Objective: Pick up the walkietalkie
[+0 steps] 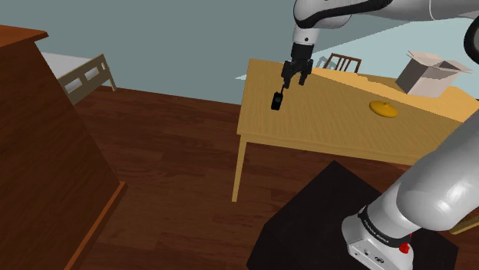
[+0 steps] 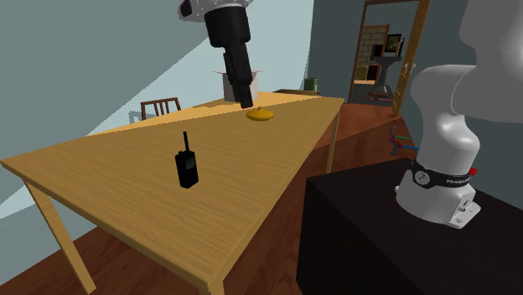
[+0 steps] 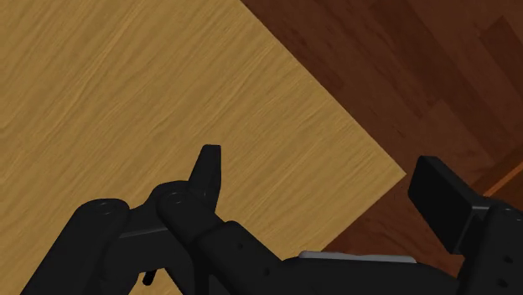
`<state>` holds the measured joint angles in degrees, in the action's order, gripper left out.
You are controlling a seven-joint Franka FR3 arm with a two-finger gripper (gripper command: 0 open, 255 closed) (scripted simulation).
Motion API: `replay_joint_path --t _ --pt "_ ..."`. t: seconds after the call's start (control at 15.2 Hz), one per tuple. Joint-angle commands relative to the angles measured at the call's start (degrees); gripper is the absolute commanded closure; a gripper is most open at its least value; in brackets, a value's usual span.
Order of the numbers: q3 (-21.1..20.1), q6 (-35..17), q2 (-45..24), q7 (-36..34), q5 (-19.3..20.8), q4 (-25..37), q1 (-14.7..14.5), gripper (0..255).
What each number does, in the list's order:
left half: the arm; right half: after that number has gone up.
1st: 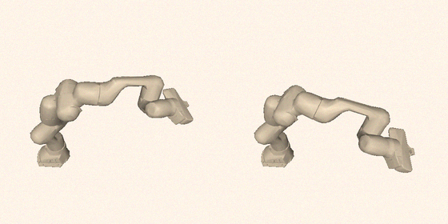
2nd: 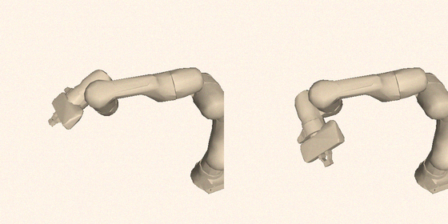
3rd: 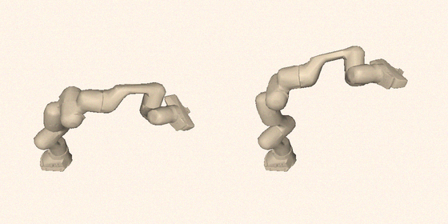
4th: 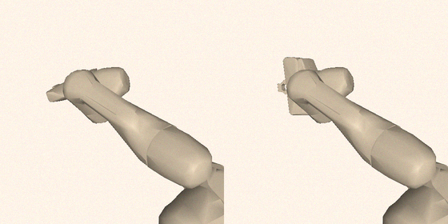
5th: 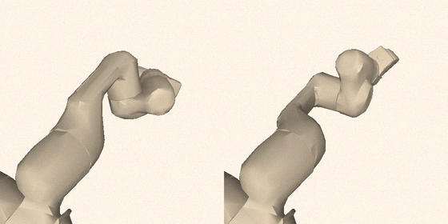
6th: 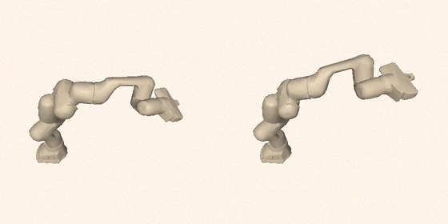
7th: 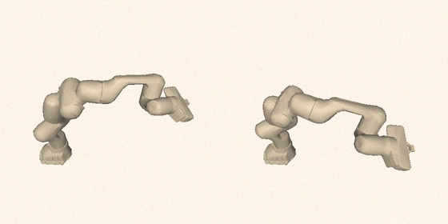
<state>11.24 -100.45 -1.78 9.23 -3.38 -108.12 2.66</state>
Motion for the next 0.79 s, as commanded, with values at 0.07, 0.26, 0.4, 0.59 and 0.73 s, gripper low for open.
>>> replay_joint_path --t 0.07,0.26,0.4,0.59,0.73 --pt "0.71 0.23 -7.58 0.93 -0.75 6.09 0.92 0" --pt "1.21 1.41 -15.07 1.73 -1.54 13.08 2.17 0" --pt "1.45 2.58 -20.22 2.16 -2.09 18.29 3.15 0" --pt "1.63 5.01 -28.33 2.60 -2.88 27.23 4.86 0" --pt "1.65 7.21 -34.14 2.72 -3.37 34.21 6.20 0"
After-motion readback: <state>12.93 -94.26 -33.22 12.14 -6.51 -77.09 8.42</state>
